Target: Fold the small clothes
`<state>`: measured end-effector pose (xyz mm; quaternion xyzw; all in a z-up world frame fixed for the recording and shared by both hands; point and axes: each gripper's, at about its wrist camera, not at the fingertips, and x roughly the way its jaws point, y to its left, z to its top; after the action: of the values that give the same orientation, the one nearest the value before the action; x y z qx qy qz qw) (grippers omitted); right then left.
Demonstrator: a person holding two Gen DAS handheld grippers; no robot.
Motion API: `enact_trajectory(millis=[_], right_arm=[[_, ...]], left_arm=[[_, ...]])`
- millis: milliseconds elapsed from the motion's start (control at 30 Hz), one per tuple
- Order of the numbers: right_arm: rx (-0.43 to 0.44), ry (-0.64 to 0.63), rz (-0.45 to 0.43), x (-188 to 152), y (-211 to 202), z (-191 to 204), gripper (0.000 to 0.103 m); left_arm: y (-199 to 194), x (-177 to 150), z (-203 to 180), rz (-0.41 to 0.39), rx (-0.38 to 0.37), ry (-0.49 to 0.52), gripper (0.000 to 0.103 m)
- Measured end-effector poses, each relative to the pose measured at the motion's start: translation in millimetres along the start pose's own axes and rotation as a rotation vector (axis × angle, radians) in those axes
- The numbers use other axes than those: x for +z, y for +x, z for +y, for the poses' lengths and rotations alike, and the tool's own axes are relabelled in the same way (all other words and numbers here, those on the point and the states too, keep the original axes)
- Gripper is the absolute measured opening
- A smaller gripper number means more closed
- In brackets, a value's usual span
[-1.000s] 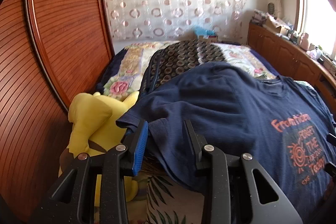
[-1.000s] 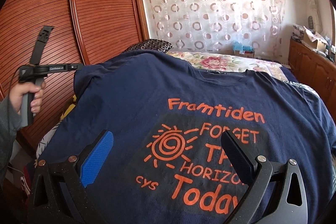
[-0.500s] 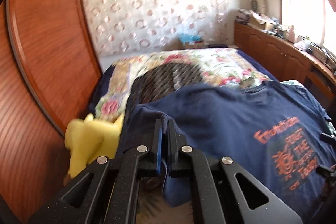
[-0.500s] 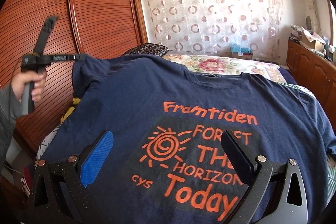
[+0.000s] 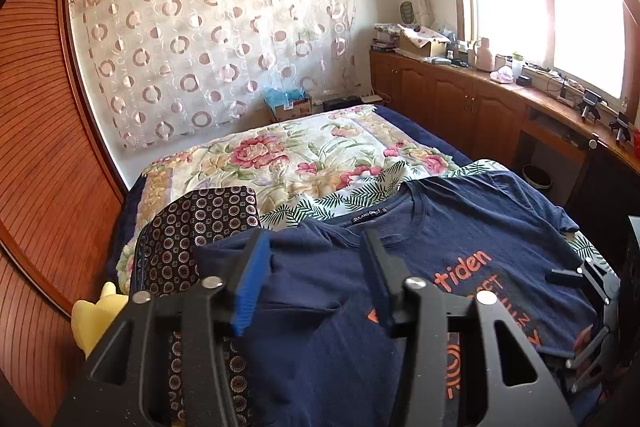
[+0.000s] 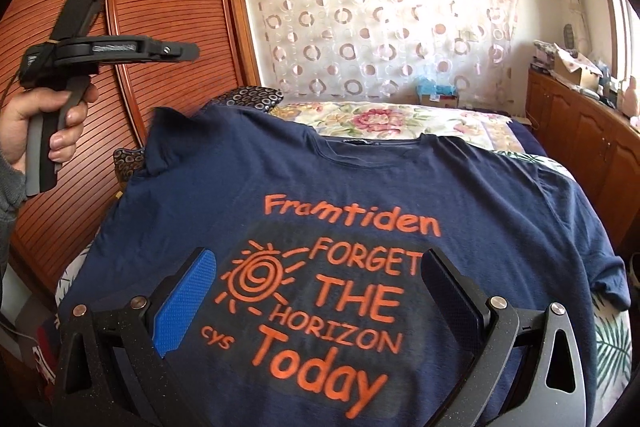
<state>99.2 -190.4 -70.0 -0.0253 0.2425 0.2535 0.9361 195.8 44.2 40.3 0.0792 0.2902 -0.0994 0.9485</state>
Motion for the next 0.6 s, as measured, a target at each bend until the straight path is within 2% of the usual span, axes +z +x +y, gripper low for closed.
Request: enact_trajectory(millis=[100, 167, 467, 600], right_arm=[[-0.009, 0.007, 0.001, -0.4, -0.8, 1.3, 0.102], [-0.012, 0.014, 0.001, 2.0, -0.5, 3.1, 0.102], [-0.011, -0.015, 0.004, 10.8, 3.7, 7.5, 0.102], [0.042, -0.051, -0.002, 27.8, 14.7, 11.7, 0.099]], left_arm=[[-7.6, -9.2, 6.0, 0.001, 0.014, 0.001, 0.069], [-12.8, -20.7, 14.3, 0.015, 0.022, -0.017, 0.072], [-8.3, -89.9, 19.3, 0.077, 0.073, -0.096, 0.072], [-9.3, -118.5, 16.1, 0.070, 0.103, -0.141, 0.072]])
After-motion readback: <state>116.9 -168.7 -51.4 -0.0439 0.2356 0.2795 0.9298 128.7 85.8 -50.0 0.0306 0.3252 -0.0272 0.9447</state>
